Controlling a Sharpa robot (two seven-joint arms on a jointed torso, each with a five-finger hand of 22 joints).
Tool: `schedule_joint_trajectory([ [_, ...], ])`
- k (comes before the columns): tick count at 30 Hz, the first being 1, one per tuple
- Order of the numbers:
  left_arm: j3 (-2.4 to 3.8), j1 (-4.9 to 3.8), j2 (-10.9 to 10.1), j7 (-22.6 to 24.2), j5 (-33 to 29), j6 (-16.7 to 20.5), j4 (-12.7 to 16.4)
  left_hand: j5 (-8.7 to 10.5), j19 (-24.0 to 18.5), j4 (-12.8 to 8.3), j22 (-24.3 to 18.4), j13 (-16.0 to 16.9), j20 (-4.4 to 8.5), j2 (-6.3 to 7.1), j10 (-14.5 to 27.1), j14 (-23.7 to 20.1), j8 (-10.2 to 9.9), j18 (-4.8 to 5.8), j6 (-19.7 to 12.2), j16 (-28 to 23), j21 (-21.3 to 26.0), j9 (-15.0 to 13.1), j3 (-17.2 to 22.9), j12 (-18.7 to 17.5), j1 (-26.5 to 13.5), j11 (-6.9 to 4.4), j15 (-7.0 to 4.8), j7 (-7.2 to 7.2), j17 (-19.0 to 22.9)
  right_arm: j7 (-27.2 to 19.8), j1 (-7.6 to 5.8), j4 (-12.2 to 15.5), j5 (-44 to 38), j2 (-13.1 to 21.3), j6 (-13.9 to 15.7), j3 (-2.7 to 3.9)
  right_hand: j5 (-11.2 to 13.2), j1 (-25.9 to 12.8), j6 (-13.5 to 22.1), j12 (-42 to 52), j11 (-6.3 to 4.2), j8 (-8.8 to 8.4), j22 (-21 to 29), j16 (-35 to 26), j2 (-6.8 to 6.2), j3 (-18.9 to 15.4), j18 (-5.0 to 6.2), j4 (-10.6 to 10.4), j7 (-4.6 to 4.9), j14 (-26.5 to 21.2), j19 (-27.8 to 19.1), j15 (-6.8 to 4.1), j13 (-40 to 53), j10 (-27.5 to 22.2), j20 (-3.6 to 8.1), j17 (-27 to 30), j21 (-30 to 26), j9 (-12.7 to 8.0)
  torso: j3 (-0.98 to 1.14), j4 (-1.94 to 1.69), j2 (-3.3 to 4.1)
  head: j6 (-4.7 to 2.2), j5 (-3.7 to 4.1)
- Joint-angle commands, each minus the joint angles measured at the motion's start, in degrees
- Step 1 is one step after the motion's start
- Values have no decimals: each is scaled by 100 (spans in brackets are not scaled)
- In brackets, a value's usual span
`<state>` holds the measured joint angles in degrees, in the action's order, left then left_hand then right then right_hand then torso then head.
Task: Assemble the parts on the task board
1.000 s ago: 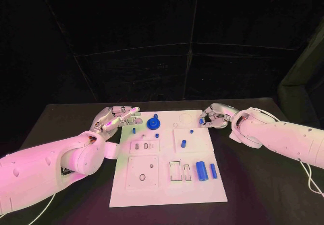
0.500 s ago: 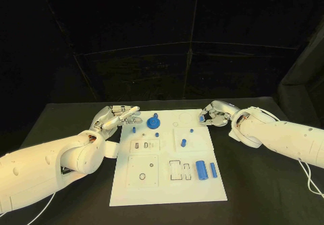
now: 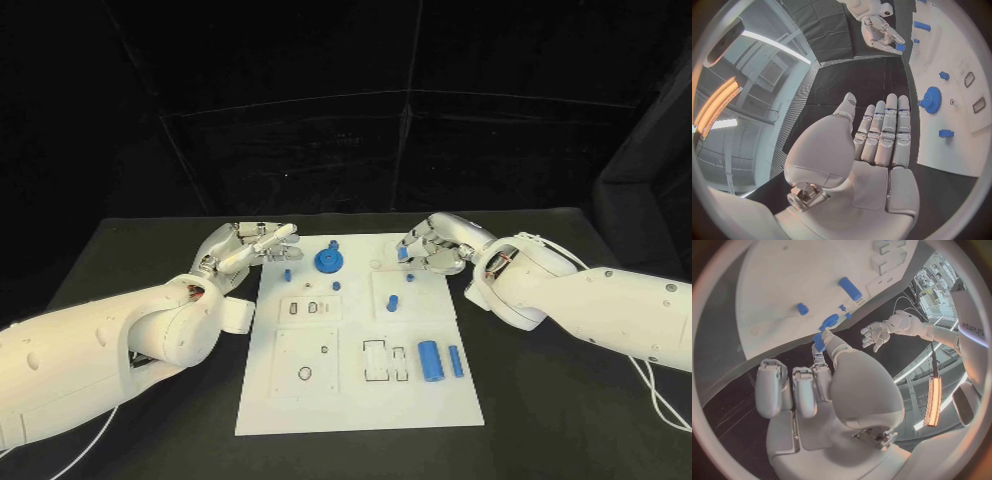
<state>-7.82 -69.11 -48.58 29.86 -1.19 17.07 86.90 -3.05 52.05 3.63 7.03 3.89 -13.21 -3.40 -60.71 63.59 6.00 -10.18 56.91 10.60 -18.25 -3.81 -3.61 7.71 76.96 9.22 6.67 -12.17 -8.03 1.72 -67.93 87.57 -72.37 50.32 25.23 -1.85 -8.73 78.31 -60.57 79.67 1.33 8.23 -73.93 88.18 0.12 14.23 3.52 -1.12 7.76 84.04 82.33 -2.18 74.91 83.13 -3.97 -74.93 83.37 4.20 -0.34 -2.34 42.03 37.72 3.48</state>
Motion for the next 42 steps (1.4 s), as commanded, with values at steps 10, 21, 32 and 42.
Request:
schedule_joint_trajectory([
  [10, 6, -24, 9, 55, -176, 45, -132, 16, 15, -48, -12, -5, 5, -48, -59, 47, -39, -31, 43, -31, 1, 2, 0, -26, -1, -10, 4, 3, -7, 1429, -31, 171, -737, -1014, -168, -1, -102, -92, -208, -11, 30, 17, -2, -32, -47, 30, -33, -33, -138, 479, 30, -17, 491, 18, 10, -966, 30, 108, -82, -27, -124, 121, -123],
  [21, 7, -40, 31, 81, -200, 85, -207, 16, 13, -54, -14, -4, 5, -53, -65, 48, -39, -31, 49, -34, 3, 1, 2, -27, 5, -13, 3, 5, -8, 1674, 96, -185, -1238, -1812, -571, -26, -101, -158, -238, -62, 20, 17, 11, -61, -90, 26, -30, -43, -149, 465, 25, -26, 447, -9, 17, -898, 24, 113, -82, -27, -129, 168, -153],
  [32, 7, -41, 104, 91, -201, 81, -285, 16, 12, -58, -15, -4, 5, -55, -68, 48, -39, -31, 51, -36, 4, 1, 2, -28, 9, -13, 2, 5, -8, 1762, 301, -368, -1518, -2091, -747, -47, -92, -185, -225, -69, 22, 3, 2, -59, -113, 21, -32, -46, -145, 467, 30, -27, 444, -13, 19, -906, 27, 109, -64, -22, -124, 189, -193],
  [42, 7, -41, 129, 81, -202, 77, -329, 16, 12, -58, -15, -4, 5, -55, -68, 48, -39, -31, 51, -36, 4, 1, 2, -28, 9, -13, 2, 5, -8, 1897, 350, -399, -1612, -2102, -919, -52, -84, -198, -220, -60, 23, -5, -2, -59, -129, 17, -33, -45, -143, 467, 32, -27, 454, -7, 19, -907, 28, 106, -62, -29, -124, 181, -180],
])
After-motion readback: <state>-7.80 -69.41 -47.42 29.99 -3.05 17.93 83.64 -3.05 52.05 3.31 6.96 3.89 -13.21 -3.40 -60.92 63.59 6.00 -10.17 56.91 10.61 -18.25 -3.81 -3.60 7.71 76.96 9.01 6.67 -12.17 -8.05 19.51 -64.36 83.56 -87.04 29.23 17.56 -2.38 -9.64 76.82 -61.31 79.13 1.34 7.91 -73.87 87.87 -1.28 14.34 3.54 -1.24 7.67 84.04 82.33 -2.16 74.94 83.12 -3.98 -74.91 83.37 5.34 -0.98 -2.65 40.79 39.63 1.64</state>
